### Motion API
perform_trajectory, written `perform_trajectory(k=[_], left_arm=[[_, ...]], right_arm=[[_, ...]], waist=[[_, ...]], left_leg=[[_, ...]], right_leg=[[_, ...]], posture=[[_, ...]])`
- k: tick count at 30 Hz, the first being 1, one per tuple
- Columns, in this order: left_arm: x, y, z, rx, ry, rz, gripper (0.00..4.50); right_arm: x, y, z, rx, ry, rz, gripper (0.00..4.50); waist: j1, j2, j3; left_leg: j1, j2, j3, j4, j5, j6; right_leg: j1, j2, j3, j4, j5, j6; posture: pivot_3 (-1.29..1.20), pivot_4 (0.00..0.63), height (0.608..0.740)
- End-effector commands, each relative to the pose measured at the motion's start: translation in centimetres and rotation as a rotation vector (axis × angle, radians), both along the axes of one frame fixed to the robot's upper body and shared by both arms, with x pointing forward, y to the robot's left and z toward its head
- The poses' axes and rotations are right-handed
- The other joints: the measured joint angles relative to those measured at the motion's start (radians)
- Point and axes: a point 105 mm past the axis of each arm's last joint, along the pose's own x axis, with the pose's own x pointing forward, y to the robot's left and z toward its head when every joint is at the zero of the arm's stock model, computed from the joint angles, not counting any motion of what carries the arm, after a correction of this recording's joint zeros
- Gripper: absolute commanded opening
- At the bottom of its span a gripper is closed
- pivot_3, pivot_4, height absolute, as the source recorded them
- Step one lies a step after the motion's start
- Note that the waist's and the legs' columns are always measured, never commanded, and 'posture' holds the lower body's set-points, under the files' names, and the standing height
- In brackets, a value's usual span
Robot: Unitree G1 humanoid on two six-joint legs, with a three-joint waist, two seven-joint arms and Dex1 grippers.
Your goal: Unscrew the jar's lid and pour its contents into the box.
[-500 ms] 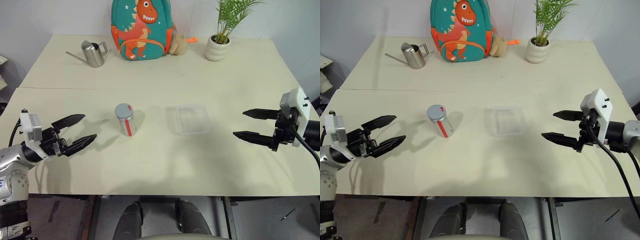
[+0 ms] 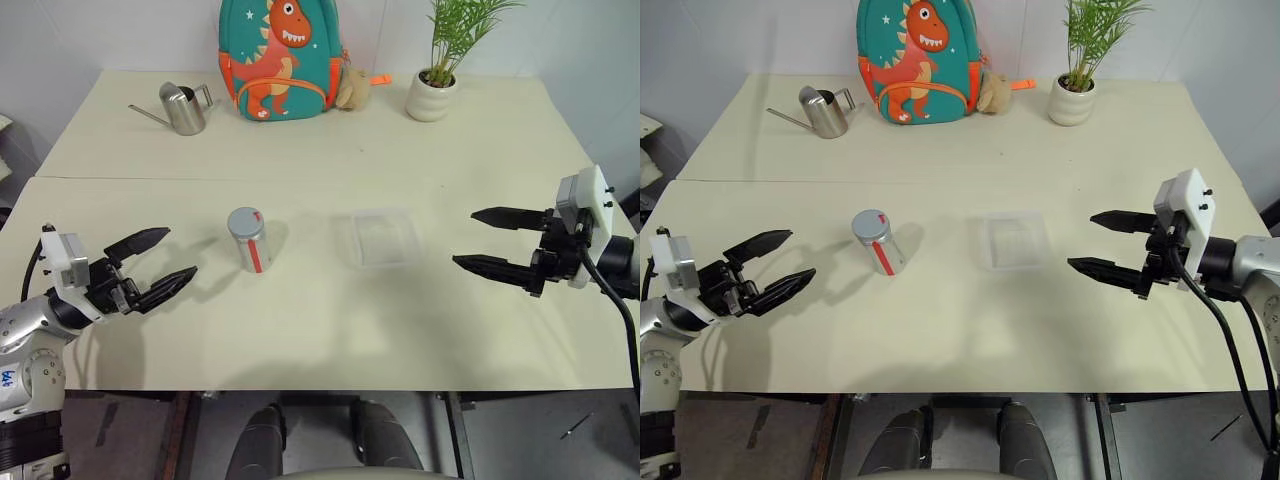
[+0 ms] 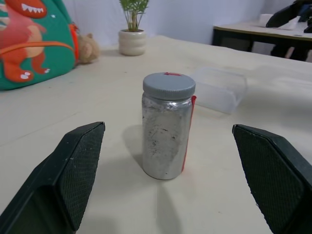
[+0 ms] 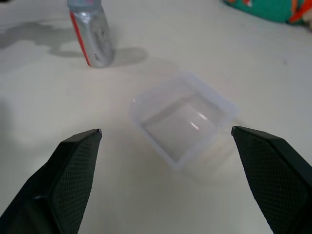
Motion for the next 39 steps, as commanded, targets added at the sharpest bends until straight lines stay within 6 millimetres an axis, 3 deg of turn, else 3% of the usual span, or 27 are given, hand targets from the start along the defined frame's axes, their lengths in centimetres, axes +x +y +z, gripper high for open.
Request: perform_trajectory(k=[1, 7, 16, 25, 33, 39], left_arm=[[-1.0, -0.7, 1.3, 0.014, -0.089, 0.058, 4.47], [-1.7, -4.1, 0.5, -0.025, -0.123, 0.205, 4.47], [-1.4, -7.6, -1.0, -0.113, -0.114, 0.432, 4.47], [-0.5, -8.2, -2.3, -0.178, -0.078, 0.658, 4.47], [0.3, -10.5, -3.3, -0.189, -0.042, 0.649, 4.47], [1.3, -10.6, -3.4, -0.207, -0.039, 0.714, 4.47]], right_arm=[[-0.4, 1.8, 0.5, 0.014, -0.047, 0.11, 4.5], [1.1, 2.7, -0.1, 0.022, -0.042, 0.17, 4.5], [2.4, 3.5, -0.5, 0.007, -0.017, 0.257, 4.5], [2.8, 4.0, -0.5, 0.015, -0.008, 0.314, 4.5], [3.5, 4.7, -0.5, 0.014, -0.02, 0.338, 4.5], [3.6, 4.9, -0.7, 0.012, -0.021, 0.338, 4.5]], waist=[[0.0, 0.0, 0.0], [0.002, 0.0, 0.0], [0.004, -0.001, -0.001], [0.003, -0.001, -0.001], [0.004, -0.001, -0.001], [0.006, -0.001, -0.001]], left_leg=[[0.0, 0.0, 0.0, 0.0, 0.0, 0.0], [0.0, -0.001, 0.001, 0.001, -0.001, 0.0], [0.0, -0.003, 0.002, 0.003, -0.001, 0.0], [0.0, -0.003, 0.002, 0.003, -0.001, 0.001], [0.0, -0.003, 0.003, 0.003, -0.001, 0.001], [0.0, -0.003, 0.003, 0.003, -0.001, 0.001]], right_leg=[[0.0, 0.0, 0.001, 0.0, 0.0, 0.0], [0.001, -0.001, 0.002, -0.001, 0.001, 0.002], [0.001, 0.0, 0.005, -0.002, 0.002, 0.004], [0.001, 0.0, 0.005, -0.002, 0.002, 0.004], [0.001, 0.0, 0.005, -0.002, 0.003, 0.004], [0.001, 0.0, 0.005, -0.003, 0.003, 0.004]], posture=[[0.0, 0.15, 0.74], [0.0, 0.15, 0.74], [0.0, 0.15, 0.74], [0.0, 0.15, 0.74], [0.0, 0.15, 0.74], [0.0, 0.15, 0.74]])
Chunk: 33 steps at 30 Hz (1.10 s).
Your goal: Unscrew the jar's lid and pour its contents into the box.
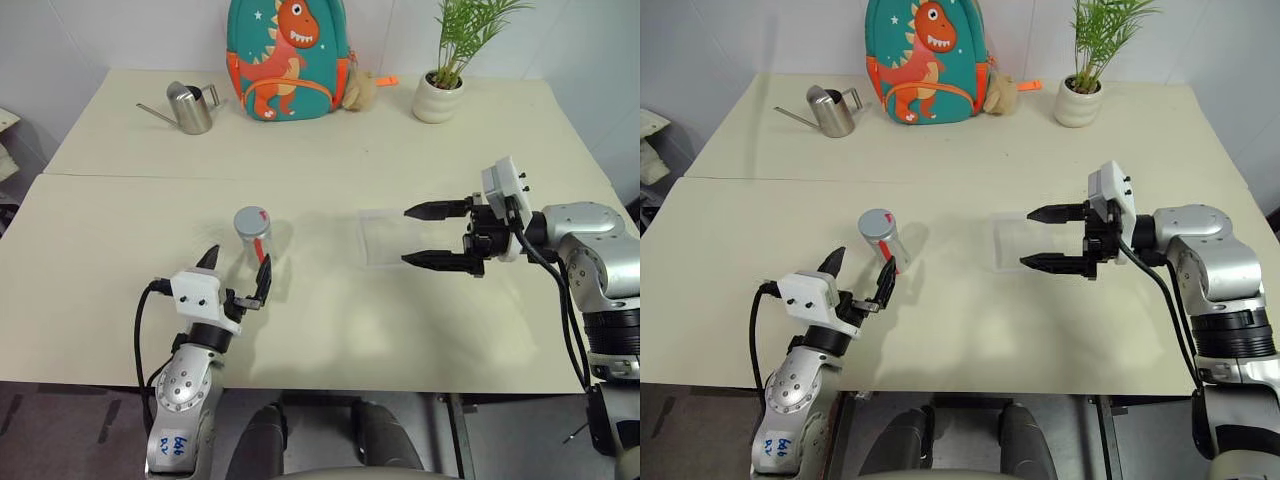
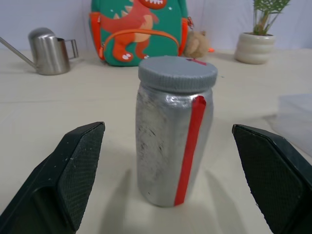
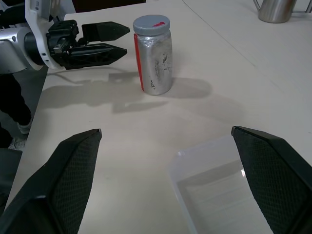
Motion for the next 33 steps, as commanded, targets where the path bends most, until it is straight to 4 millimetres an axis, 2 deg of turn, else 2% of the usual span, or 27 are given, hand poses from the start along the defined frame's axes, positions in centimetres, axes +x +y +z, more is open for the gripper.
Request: perform_trajectory(k=[1, 7, 14, 26, 33], left_arm=[[0.4, 0.1, 0.2, -0.008, -0.011, 0.047, 4.47], [1.6, -0.9, -0.2, -0.022, 0.009, 0.045, 4.47], [2.5, -1.9, 0.2, -0.028, -0.014, 0.023, 4.47], [3.6, -1.8, 0.8, -0.024, -0.036, 0.057, 4.47], [4.5, -2.1, 0.1, -0.011, 0.003, 0.087, 4.47]], right_arm=[[0.0, 0.2, 0.8, -0.003, -0.041, 0.014, 4.5], [0.1, 0.3, 0.9, -0.004, -0.042, 0.01, 4.5], [0.0, 0.3, 0.8, -0.007, -0.044, 0.007, 4.5], [0.0, 0.2, 0.6, -0.01, -0.044, 0.002, 4.5], [-0.1, 0.1, 0.4, -0.015, -0.041, -0.005, 4.5]], waist=[[0.0, 0.0, 0.0], [0.0, 0.0, 0.0], [0.0, 0.0, 0.0], [0.003, 0.0, 0.0], [0.012, 0.0, 0.0]], left_leg=[[0.0, 0.0, 0.0, 0.0, 0.0, 0.0], [0.0, 0.0, 0.0, 0.0, 0.0, 0.0], [0.0, 0.0, 0.0, 0.0, 0.0, 0.0], [0.0, -0.001, 0.0, 0.0, 0.0, 0.0], [0.0, -0.001, 0.0, 0.0, 0.0, 0.0]], right_leg=[[0.0, 0.0, 0.0, 0.0, 0.0, 0.0], [0.0, 0.0, 0.0, 0.0, 0.0, 0.0], [0.0, 0.0, 0.0, 0.0, 0.0, 0.0], [0.0, 0.0, 0.0, 0.0, 0.0, 0.001], [0.0, 0.0, 0.0, 0.0, 0.001, 0.001]], posture=[[0.0, 0.15, 0.74], [0.0, 0.15, 0.74], [0.0, 0.15, 0.74], [0.0, 0.15, 0.74], [0.0, 0.15, 0.74]])
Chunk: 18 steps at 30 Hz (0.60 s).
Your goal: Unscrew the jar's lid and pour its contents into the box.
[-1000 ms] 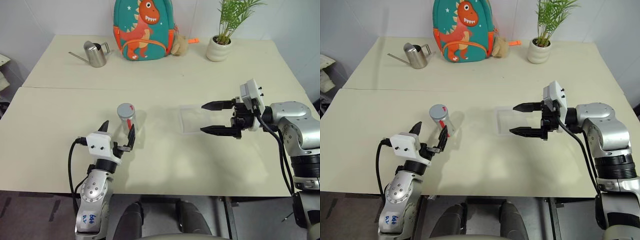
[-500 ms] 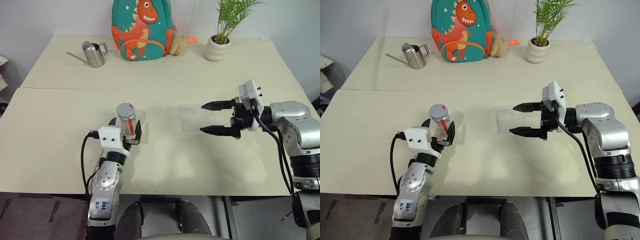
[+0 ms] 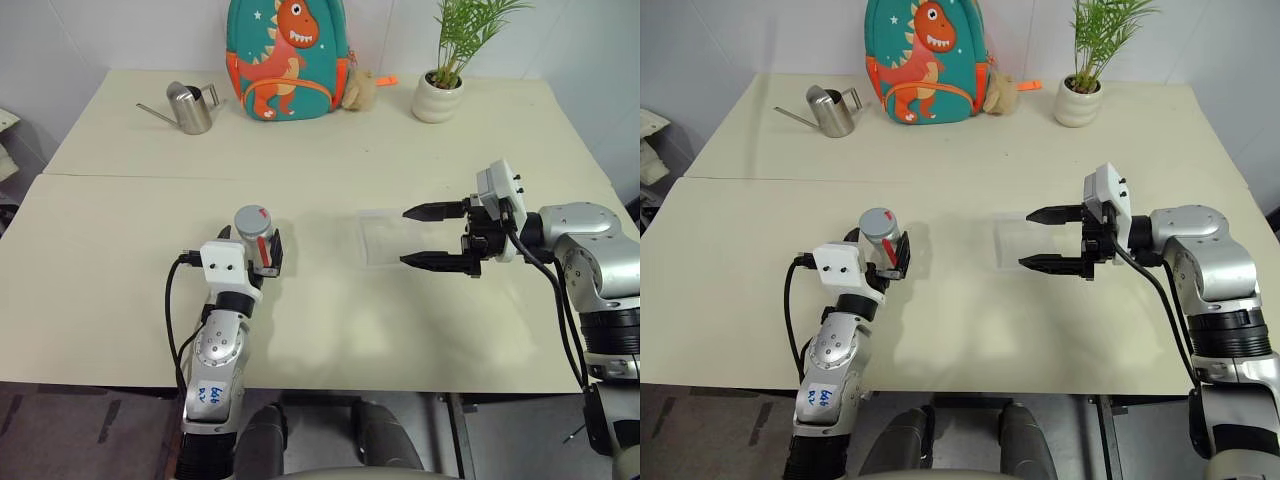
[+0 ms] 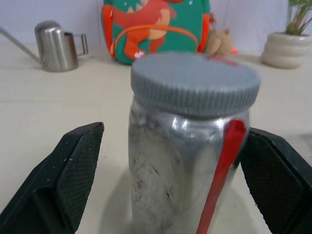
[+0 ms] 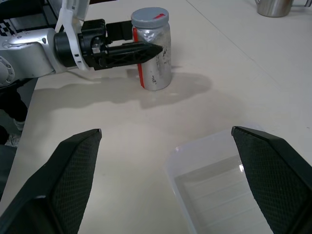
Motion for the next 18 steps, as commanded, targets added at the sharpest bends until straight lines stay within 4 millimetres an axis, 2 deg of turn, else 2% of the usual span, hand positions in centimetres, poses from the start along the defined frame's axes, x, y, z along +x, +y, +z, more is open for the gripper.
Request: perform_trajectory(k=[1, 15, 16, 18], left_arm=[[0.36, -0.19, 0.49, 0.02, -0.012, 0.016, 4.47], [0.82, -0.34, 0.96, 0.029, -0.027, 0.022, 4.47], [0.87, -0.27, 1.02, 0.03, -0.03, 0.026, 4.17], [0.94, -0.2, 1.18, 0.031, -0.037, 0.029, 3.88]], right_arm=[[-0.23, 0.13, 0.74, 0.006, -0.041, 0.01, 4.5], [0.01, 0.11, 0.53, -0.002, -0.04, -0.004, 4.5], [0.01, 0.11, 0.52, -0.002, -0.04, -0.005, 4.5], [0.04, 0.12, 0.52, -0.002, -0.041, -0.007, 4.5]], waist=[[0.005, 0.0, 0.0], [0.012, 0.0, 0.0], [0.012, 0.0, 0.0], [0.012, 0.0, 0.0]], left_leg=[[0.0, 0.0, 0.0, 0.0, 0.0, 0.0], [0.0, 0.0, 0.0, 0.0, 0.0, 0.0], [0.0, 0.0, 0.0, 0.0, 0.0, 0.0], [0.0, 0.0, 0.0, 0.0, 0.0, 0.0]], right_leg=[[0.0, 0.0, 0.0, 0.0, 0.0, 0.0], [0.0, 0.0, 0.0, 0.0, 0.0, 0.0], [0.0, 0.0, 0.0, 0.0, 0.0, 0.0], [0.0, 0.0, 0.0, 0.0, 0.0, 0.0]], posture=[[0.0, 0.15, 0.74], [0.0, 0.15, 0.74], [0.0, 0.15, 0.74], [0.0, 0.15, 0.74]])
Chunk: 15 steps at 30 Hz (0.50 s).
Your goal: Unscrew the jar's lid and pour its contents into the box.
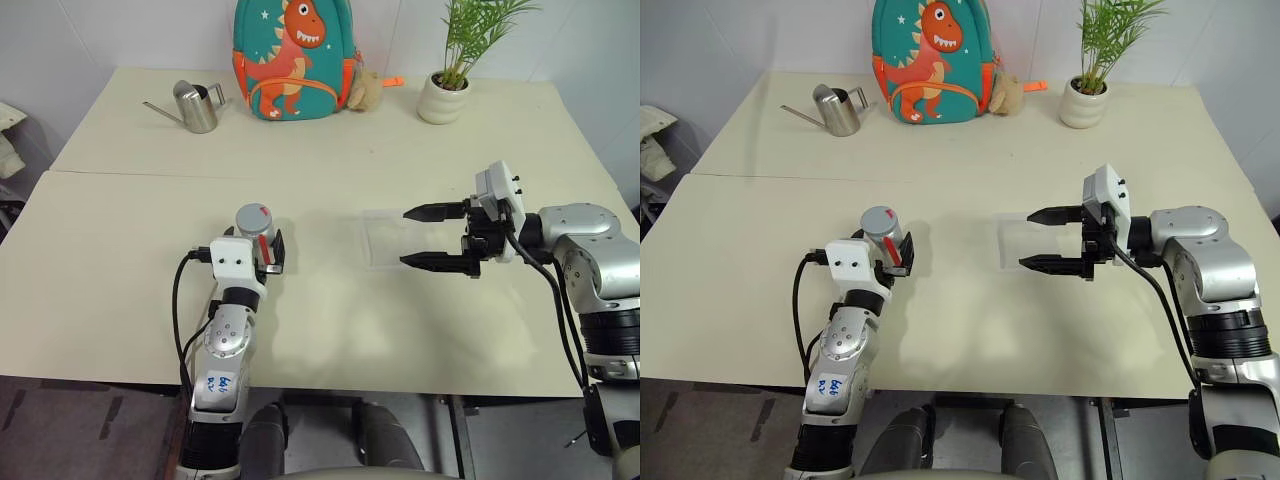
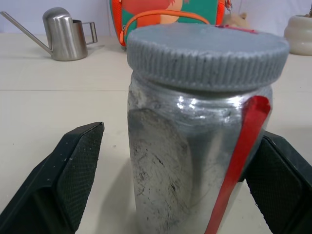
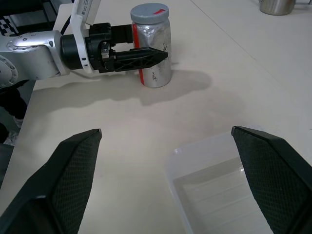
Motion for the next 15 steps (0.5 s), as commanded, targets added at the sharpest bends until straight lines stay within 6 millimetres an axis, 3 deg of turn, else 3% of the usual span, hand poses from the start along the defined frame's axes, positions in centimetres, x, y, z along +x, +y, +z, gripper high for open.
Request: perform_trajectory(k=[1, 3, 15], left_arm=[[-0.04, 0.02, 1.58, 0.012, -0.068, 0.007, 3.58], [0.0, -0.02, 1.62, 0.012, -0.071, 0.003, 2.98], [-0.15, 0.22, 1.84, 0.019, -0.084, -0.018, 2.95]], right_arm=[[-0.08, 0.08, 0.62, 0.003, -0.039, 0.002, 4.5], [-0.03, 0.05, 0.58, 0.002, -0.038, -0.001, 4.5], [0.0, -0.13, 0.43, -0.003, -0.039, -0.016, 4.5]], waist=[[0.0, 0.0, 0.0], [0.0, 0.0, 0.0], [0.0, 0.0, 0.0]], left_leg=[[0.0, 0.0, 0.0, 0.0, 0.0, 0.0], [0.0, 0.0, 0.0, 0.0, 0.0, 0.0], [0.0, 0.0, 0.0, 0.0, 0.0, 0.0]], right_leg=[[0.0, 0.0, 0.0, 0.0, 0.0, 0.0], [0.0, 0.0, 0.0, 0.0, 0.0, 0.0], [0.0, 0.0, 0.0, 0.0, 0.0, 0.0]], posture=[[0.0, 0.15, 0.74], [0.0, 0.15, 0.74], [0.0, 0.15, 0.74]])
